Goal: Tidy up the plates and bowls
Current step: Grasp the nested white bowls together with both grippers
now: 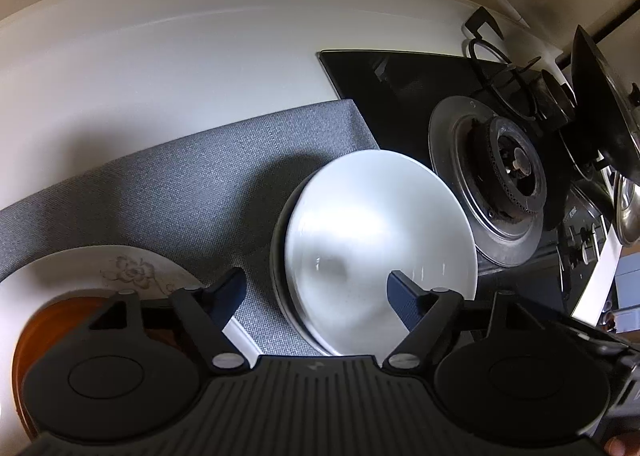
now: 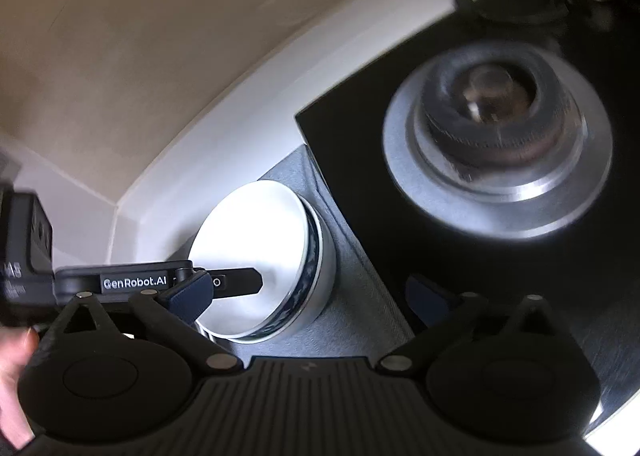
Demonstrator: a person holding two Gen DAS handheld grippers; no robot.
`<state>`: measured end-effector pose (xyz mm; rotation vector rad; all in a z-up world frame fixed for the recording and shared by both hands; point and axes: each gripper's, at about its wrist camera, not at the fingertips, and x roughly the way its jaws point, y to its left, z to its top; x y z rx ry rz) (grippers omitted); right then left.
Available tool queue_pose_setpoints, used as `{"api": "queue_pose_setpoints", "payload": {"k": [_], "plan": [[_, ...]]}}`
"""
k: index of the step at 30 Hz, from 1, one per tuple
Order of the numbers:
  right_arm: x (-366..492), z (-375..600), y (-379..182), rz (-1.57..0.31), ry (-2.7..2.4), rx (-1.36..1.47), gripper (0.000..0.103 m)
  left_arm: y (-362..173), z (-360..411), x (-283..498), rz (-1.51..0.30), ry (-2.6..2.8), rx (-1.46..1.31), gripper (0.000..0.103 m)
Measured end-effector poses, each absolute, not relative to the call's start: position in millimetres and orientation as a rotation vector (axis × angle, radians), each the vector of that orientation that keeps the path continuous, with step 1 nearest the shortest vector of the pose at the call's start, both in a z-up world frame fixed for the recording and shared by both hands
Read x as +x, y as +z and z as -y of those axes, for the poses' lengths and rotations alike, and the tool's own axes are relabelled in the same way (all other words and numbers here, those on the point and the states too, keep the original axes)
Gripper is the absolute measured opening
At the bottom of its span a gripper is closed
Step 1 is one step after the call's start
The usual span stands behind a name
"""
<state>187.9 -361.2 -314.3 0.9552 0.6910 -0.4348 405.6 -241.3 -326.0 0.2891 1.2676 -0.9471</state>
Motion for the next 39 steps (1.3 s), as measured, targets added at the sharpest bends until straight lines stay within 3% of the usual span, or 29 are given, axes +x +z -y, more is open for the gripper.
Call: {"api": "queue_pose_setpoints", "payload": {"k": [11, 16, 18, 21, 27, 34, 39], "plan": [[179, 352, -308, -0.616, -0.41, 0.937, 0.103, -329, 240, 408, -1.201, -0.926, 0.242, 0.078], [173, 358, -308, -0.576, -0.495, 1.045, 0.102, -337, 245, 409, -1.331, -0.953, 0.242, 0.054], [176, 355, -307, -0.578, -0.468, 1.051, 0.095, -336, 247, 400, -1.266, -0.927, 0.326, 0.039], [183, 350, -308, -0.614, -0.462, 1.039, 0.082, -337, 245, 398, -1.257, -0.9, 0.32, 0.037], [198, 342, -322, -0.703, -0.491, 1.012, 0.036, -337, 242, 401, -1.275, -0.925, 0.319, 0.034], [193, 336, -311, -0.78, -0.54, 0.925, 0.024, -331, 238, 372, -1.304, -0.951, 0.382, 0.033], [184, 338, -310, -0.795, -0.514, 0.897, 0.026, -337, 237, 366, -1.317, -0.956, 0.354, 0.037]]}}
